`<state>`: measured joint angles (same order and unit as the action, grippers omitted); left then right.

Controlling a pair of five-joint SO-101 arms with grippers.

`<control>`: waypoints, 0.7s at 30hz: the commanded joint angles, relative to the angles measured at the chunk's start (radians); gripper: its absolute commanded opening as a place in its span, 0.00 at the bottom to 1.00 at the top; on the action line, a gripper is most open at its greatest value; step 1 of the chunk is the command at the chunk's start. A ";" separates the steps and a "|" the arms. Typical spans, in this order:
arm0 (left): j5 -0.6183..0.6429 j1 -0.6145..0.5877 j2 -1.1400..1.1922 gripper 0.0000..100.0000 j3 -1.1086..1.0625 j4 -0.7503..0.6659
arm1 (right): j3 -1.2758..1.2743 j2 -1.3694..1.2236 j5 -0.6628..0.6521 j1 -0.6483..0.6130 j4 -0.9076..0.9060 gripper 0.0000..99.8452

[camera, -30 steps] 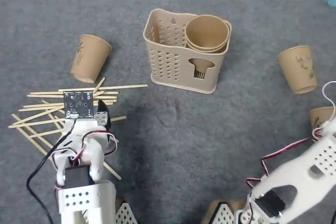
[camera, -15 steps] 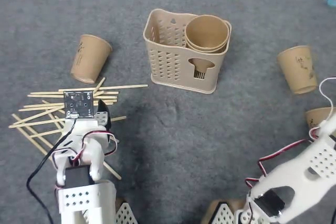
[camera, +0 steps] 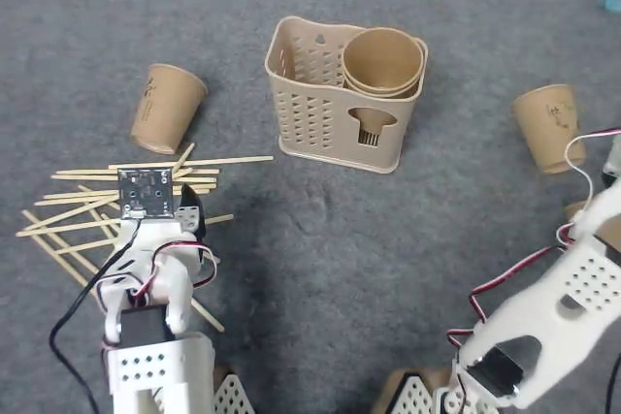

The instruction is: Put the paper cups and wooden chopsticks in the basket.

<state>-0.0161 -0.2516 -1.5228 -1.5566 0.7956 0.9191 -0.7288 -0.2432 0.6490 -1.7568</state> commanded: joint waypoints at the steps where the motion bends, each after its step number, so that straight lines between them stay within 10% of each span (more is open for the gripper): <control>1: -0.009 -0.006 -0.012 0.09 0.002 -0.028 | -0.052 0.016 -0.097 0.018 -0.041 0.20; 9: -0.009 0.000 -0.012 0.09 0.002 -0.028 | -0.173 0.027 -0.290 0.077 -0.041 0.00; 21: -0.009 -0.006 -0.012 0.09 0.002 -0.028 | -0.180 0.275 -0.264 0.097 -0.044 0.01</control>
<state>-0.0161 -0.2516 -1.5228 -1.5566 0.7956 0.7426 -0.5999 -0.5209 0.7365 -1.7568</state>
